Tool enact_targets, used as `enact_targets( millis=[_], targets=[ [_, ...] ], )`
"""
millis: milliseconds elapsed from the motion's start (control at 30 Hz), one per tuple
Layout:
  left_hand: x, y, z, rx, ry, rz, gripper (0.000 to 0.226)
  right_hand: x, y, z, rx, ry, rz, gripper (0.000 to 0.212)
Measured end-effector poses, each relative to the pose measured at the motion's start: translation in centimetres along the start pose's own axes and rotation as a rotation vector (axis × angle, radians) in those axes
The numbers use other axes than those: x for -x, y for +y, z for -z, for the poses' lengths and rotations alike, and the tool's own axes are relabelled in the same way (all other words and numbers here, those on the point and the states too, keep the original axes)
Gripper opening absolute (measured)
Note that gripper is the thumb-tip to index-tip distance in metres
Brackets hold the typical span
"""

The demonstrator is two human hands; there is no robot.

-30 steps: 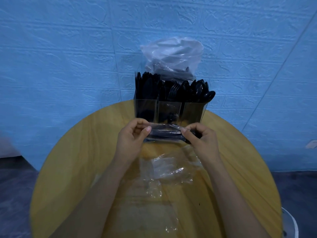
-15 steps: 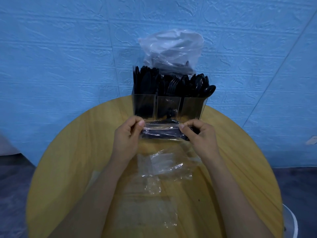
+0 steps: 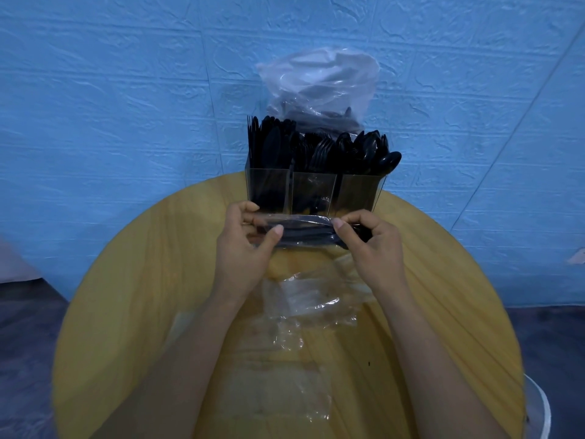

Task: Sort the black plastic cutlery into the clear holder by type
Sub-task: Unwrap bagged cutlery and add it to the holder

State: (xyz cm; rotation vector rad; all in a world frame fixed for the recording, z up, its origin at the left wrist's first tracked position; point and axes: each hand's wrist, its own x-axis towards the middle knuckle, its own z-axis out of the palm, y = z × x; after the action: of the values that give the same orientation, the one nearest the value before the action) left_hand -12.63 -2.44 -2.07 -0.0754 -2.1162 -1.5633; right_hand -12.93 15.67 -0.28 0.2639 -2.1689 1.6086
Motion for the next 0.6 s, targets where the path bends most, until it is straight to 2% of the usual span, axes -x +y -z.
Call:
enact_targets(
  millis=[100,233,333,400,433,500,600],
  targets=[
    [-0.2,0.1,0.2,-0.017,0.047,-0.043,0.024,-0.1,0.1,0.3,-0.024,0.018,-0.013,0.015],
    [-0.5,-0.4,0.8,0.049,0.11,-0.007,0.021,-0.4,0.2,0.8,-0.056,0.064,-0.039,0.014],
    [-0.7,-0.7,1.0,-0.065,0.262,-0.049,0.02,-0.5,0.5,0.9,-0.066,0.071,-0.058,0.013],
    [-0.5,-0.2,1.2,-0.153,0.351,-0.168,0.019,-0.5,0.6,1.0,-0.081,0.101,-0.068,0.012],
    [-0.3,0.1,1.1,-0.203,0.336,-0.25,0.016,-0.5,0.6,1.0,-0.083,0.113,-0.07,0.013],
    [0.3,0.6,0.6,-0.275,0.204,-0.361,0.009,-0.5,0.5,0.9,-0.067,0.112,-0.072,0.014],
    [0.5,0.4,0.0,-0.27,0.033,-0.272,0.019,-0.3,0.4,0.7,-0.063,0.084,-0.084,0.014]
  ],
)
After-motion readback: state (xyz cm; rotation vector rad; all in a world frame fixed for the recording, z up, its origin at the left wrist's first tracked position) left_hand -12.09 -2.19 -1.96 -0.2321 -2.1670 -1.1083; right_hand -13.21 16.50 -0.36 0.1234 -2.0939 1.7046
